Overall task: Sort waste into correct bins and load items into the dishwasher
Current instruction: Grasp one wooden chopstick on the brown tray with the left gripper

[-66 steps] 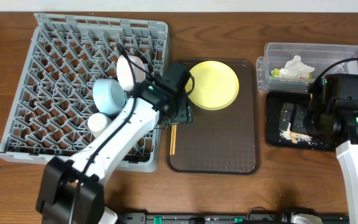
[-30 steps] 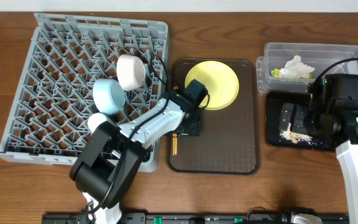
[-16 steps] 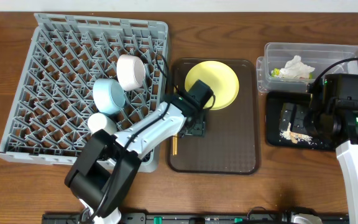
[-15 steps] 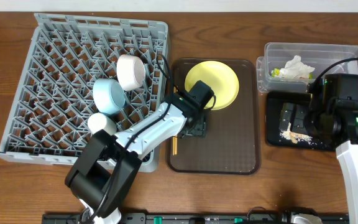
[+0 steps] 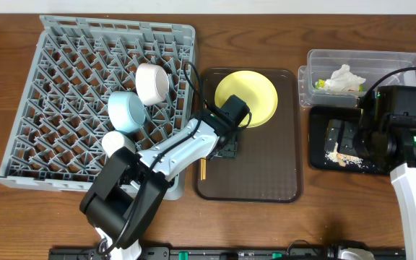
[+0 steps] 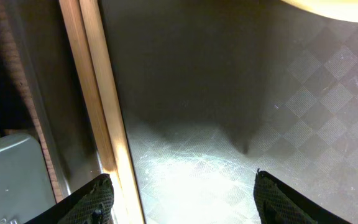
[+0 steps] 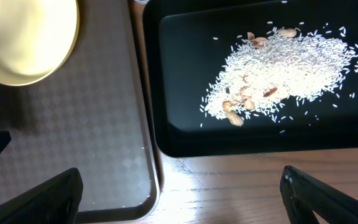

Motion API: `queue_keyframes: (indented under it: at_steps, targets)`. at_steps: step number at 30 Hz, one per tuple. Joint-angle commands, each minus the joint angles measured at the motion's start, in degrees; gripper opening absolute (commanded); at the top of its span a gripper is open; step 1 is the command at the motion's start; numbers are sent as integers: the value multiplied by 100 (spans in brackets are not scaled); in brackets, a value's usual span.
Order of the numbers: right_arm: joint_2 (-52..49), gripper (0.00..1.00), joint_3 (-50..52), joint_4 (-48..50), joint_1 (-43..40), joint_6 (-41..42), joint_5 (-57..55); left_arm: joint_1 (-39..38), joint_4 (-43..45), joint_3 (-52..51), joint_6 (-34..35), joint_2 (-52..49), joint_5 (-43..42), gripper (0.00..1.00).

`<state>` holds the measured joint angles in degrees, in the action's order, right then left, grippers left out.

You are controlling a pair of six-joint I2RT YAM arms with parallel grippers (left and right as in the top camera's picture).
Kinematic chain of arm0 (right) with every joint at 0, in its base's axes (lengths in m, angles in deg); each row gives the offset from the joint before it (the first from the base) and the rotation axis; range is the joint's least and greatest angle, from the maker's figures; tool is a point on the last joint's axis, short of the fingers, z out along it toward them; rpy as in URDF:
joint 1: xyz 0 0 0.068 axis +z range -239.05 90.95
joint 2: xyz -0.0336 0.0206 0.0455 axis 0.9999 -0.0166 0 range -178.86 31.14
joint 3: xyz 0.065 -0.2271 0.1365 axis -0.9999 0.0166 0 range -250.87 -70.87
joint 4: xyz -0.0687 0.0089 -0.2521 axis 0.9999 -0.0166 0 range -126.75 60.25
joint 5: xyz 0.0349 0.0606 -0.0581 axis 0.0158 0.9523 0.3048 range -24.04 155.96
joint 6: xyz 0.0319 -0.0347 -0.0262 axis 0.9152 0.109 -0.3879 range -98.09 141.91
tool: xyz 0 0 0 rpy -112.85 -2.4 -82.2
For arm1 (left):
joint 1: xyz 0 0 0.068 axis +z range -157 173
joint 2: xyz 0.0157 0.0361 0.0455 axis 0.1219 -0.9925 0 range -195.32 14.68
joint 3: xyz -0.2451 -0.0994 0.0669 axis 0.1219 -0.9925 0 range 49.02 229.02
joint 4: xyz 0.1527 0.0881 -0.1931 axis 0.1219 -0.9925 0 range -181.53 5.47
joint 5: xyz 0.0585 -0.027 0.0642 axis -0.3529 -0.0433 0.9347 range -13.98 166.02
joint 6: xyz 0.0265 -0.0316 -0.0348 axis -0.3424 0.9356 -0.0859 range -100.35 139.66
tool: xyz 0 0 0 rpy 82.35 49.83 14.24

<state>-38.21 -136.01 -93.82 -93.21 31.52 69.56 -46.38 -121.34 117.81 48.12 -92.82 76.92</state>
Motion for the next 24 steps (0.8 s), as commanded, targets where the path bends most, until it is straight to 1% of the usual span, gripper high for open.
queue_keyframes:
  at_steps: [1, 11, 24]
  targets:
    - [55, 99, -90, -11, -48, -50, -55, 13, 9, -61, -33, -74, 129, 73]
    - [55, 99, -90, -11, -48, -48, -55, 2, 68, -131, -31, -87, 105, 73]
    - [55, 99, -90, -26, -48, -50, -55, 2, 442, -468, -13, -90, 103, 73]
